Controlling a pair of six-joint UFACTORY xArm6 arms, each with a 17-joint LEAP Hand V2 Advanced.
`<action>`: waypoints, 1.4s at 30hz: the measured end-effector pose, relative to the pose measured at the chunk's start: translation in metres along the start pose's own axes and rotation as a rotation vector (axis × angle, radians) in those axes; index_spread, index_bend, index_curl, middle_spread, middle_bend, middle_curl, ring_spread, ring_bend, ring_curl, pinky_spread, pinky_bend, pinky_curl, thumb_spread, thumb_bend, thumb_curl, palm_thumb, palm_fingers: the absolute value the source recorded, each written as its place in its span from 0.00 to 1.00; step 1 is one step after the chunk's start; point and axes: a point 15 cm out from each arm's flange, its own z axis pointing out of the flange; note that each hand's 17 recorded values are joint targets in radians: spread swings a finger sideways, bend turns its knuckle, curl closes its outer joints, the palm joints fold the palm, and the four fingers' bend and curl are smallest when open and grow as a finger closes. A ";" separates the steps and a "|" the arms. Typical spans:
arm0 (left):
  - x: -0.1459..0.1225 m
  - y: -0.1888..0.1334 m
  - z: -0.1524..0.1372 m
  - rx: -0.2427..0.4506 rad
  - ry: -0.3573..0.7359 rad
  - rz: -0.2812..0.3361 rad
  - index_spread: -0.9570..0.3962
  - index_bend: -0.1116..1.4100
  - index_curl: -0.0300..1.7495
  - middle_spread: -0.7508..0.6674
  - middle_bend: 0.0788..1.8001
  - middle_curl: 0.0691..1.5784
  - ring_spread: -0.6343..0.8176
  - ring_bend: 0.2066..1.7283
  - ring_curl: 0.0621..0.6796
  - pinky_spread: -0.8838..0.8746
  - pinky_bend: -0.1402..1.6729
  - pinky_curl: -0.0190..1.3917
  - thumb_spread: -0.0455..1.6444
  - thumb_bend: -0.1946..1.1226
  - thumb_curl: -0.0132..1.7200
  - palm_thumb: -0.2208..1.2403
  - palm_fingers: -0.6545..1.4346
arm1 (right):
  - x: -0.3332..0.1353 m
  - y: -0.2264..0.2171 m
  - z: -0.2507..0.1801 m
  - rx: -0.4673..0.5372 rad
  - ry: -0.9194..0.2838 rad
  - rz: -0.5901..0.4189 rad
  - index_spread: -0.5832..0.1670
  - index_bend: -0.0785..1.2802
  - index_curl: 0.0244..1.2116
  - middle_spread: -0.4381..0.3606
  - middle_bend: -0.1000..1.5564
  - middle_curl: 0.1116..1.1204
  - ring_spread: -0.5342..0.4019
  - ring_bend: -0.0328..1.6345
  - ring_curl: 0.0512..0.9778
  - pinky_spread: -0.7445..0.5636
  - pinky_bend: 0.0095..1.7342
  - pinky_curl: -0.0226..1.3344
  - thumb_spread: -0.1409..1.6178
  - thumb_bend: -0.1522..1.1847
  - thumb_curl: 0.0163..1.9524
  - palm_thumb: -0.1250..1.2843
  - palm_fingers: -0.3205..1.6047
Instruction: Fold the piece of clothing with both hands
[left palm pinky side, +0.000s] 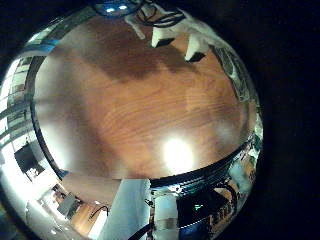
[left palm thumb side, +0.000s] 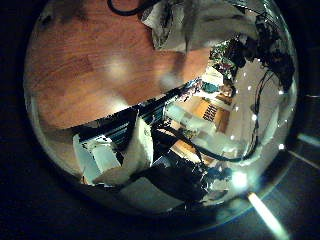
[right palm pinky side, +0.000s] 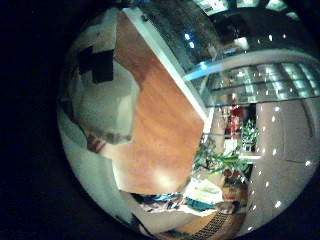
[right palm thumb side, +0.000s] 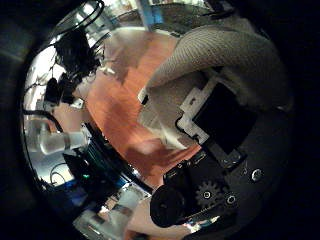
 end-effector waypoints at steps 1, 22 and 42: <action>0.000 0.002 0.000 0.002 0.000 -0.001 0.68 0.20 0.23 0.72 0.05 0.12 0.75 0.27 0.26 0.80 0.27 0.24 0.77 0.14 0.20 0.41 0.33 | -0.010 -0.006 0.003 -0.006 0.013 -0.027 0.44 0.83 0.67 0.37 0.80 0.71 0.31 0.79 0.78 0.37 0.68 0.65 0.70 0.09 0.44 0.73 0.72; 0.005 0.028 0.001 0.004 0.013 -0.031 0.68 0.20 0.23 0.72 0.05 0.12 0.75 0.27 0.26 0.80 0.27 0.24 0.77 0.14 0.20 0.41 0.33 | -0.002 0.006 -0.036 0.096 -0.066 0.084 0.19 0.18 0.31 0.32 0.33 0.34 0.36 0.63 0.46 0.53 0.63 0.49 0.77 0.07 0.21 0.34 0.18; 0.037 0.050 -0.011 -0.083 0.006 -0.044 0.68 0.20 0.23 0.72 0.05 0.12 0.74 0.27 0.26 0.79 0.27 0.24 0.77 0.14 0.20 0.41 0.33 | 0.109 0.115 -0.026 0.099 -0.245 0.412 0.16 0.19 0.28 0.29 0.31 0.27 0.41 0.56 0.32 0.81 0.47 0.36 0.82 0.10 0.13 0.26 0.28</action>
